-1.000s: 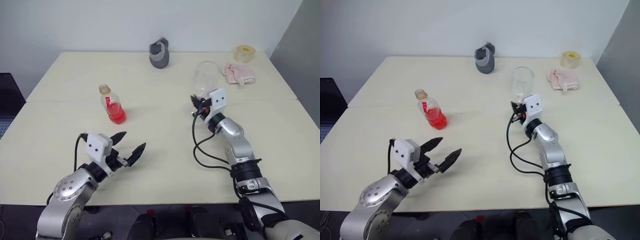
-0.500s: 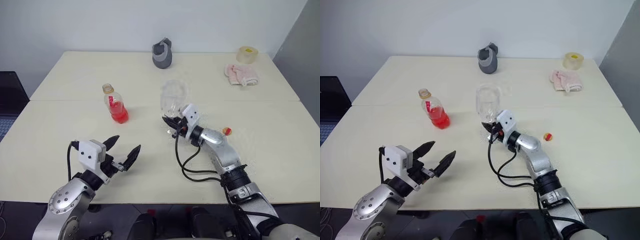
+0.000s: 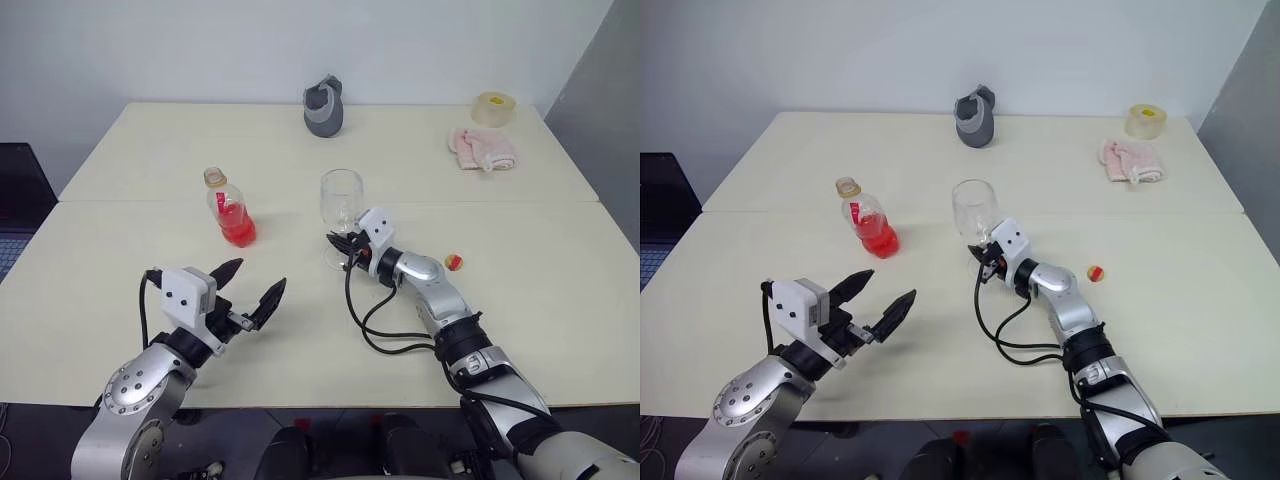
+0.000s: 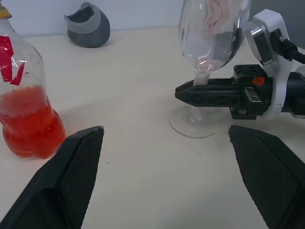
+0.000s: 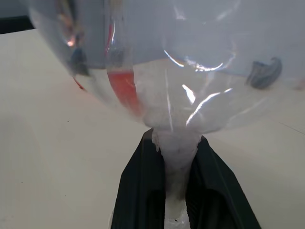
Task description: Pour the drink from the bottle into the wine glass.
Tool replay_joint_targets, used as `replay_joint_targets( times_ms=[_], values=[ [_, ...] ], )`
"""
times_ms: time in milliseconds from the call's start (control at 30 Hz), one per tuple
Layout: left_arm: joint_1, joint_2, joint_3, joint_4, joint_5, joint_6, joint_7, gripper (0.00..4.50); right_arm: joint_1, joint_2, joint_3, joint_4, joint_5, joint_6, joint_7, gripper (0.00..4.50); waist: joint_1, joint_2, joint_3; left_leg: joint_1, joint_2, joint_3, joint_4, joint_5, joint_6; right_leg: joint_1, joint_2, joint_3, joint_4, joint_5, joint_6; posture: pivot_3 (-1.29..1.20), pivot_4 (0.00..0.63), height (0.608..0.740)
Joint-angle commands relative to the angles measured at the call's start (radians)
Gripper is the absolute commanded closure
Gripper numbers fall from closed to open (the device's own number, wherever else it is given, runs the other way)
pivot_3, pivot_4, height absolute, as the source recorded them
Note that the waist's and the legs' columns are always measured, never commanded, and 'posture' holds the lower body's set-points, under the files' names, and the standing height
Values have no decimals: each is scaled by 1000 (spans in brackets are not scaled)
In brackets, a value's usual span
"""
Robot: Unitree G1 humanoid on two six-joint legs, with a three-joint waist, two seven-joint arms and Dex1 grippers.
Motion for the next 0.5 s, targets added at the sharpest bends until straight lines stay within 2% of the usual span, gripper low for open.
replay_joint_targets(
  times_ms=[33,267,300,500],
  values=[
    [-3,-2,-8,-9,5,-12,-2,0,10,-2,-25,-52,21,-27,22,2659,0,0,0,0,0,0,0,0,0,0,0,0,0,0,0,0,150,740],
    [-54,-4,-20,26,10,-16,-4,0,79,-21,-16,-186,29,25,51,200,1,0,0,0,0,0,0,0,0,0,0,0,0,0,0,0,150,740],
    [-57,-4,-19,29,11,-17,-5,0,91,-26,-15,-208,27,37,49,19,1,0,0,0,0,0,0,0,0,0,0,0,0,0,0,0,150,740],
    [-71,-7,-21,43,15,-27,-5,0,170,-72,-22,-368,35,119,38,19,2,0,0,0,0,0,0,0,0,0,0,0,0,0,0,0,150,740]
  ],
)
